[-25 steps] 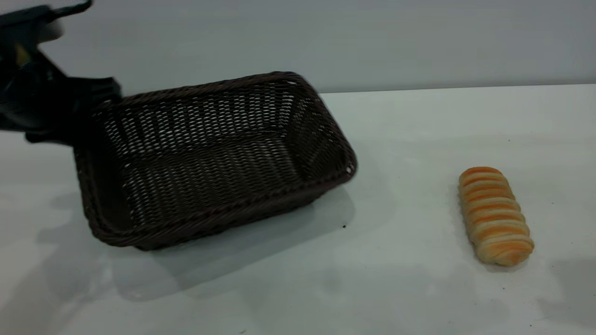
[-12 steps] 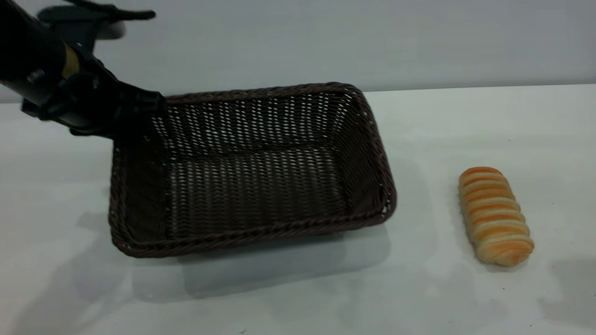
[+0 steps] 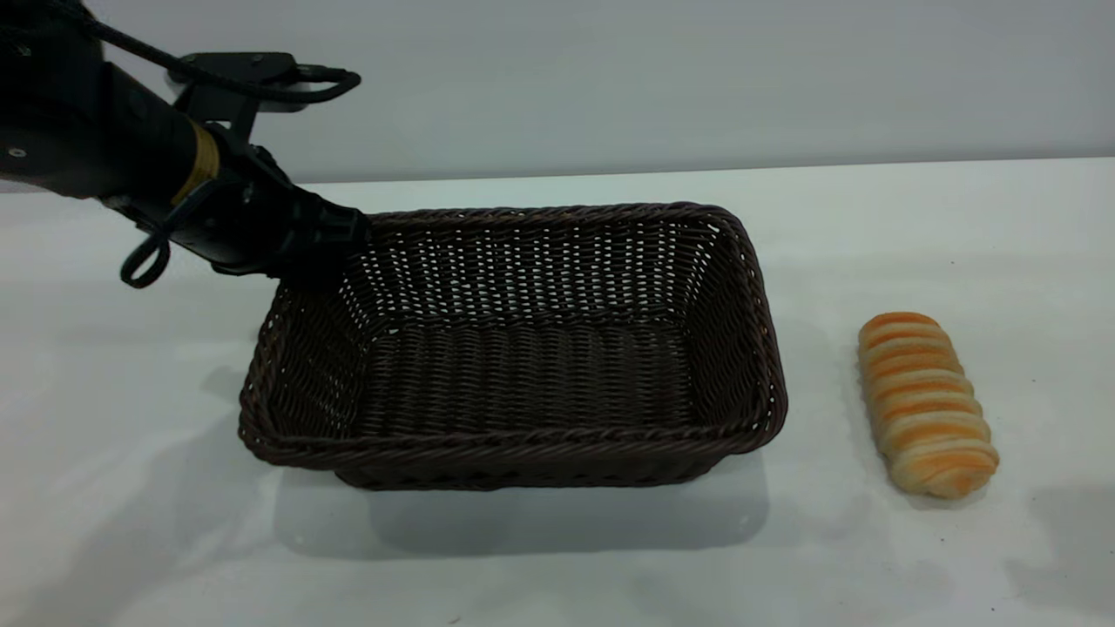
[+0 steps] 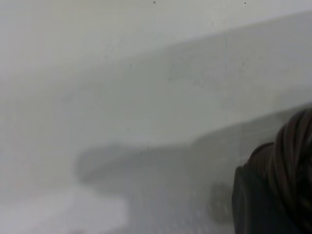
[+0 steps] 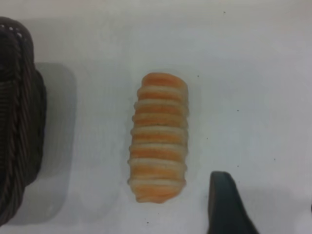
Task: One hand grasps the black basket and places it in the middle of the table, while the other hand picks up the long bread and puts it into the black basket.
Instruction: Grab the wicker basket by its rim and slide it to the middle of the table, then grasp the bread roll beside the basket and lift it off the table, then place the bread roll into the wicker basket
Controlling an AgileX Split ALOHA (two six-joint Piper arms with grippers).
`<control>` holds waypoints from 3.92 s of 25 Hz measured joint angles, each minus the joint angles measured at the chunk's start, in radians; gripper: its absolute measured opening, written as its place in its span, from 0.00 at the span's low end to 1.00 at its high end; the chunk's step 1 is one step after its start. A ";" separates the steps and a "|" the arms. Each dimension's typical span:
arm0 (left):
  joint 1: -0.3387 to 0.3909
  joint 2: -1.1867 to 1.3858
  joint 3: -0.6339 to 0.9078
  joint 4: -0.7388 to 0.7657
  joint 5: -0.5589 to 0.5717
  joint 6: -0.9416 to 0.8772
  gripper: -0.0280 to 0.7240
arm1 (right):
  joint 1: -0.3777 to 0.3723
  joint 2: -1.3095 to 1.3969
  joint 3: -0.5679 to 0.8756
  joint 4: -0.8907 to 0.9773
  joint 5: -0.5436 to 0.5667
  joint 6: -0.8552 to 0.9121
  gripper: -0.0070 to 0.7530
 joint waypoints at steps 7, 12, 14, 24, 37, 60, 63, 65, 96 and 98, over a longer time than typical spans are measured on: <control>-0.002 0.009 -0.018 0.141 0.019 -0.165 0.32 | 0.000 0.000 0.000 0.000 0.005 -0.012 0.54; -0.002 0.009 -0.018 0.149 0.045 -0.181 0.61 | 0.000 0.000 0.000 0.000 0.008 -0.015 0.54; -0.002 0.009 -0.018 0.150 0.047 -0.209 0.77 | 0.000 0.000 0.000 0.000 0.008 -0.015 0.54; -0.002 -0.081 -0.018 0.150 -0.013 -0.253 0.90 | 0.000 0.000 0.000 0.000 0.009 -0.015 0.54; -0.002 -0.534 -0.018 0.154 -0.069 -0.273 0.83 | 0.000 0.199 0.000 0.101 0.055 -0.046 0.54; -0.002 -0.882 -0.014 0.209 -0.070 -0.218 0.83 | 0.164 0.589 -0.169 0.269 -0.119 -0.257 0.54; -0.002 -0.882 -0.014 0.209 -0.070 -0.219 0.83 | 0.164 0.634 -0.217 0.269 -0.114 -0.257 0.54; -0.002 -0.883 -0.014 0.209 -0.070 -0.219 0.83 | 0.164 0.676 -0.244 0.269 -0.108 -0.257 0.54; -0.002 -0.885 -0.014 0.212 -0.081 -0.219 0.83 | 0.155 0.587 -0.313 0.269 -0.141 -0.338 0.06; -0.002 -0.885 -0.014 0.212 -0.099 -0.219 0.83 | 0.150 0.520 -0.312 0.269 -0.124 -0.342 0.06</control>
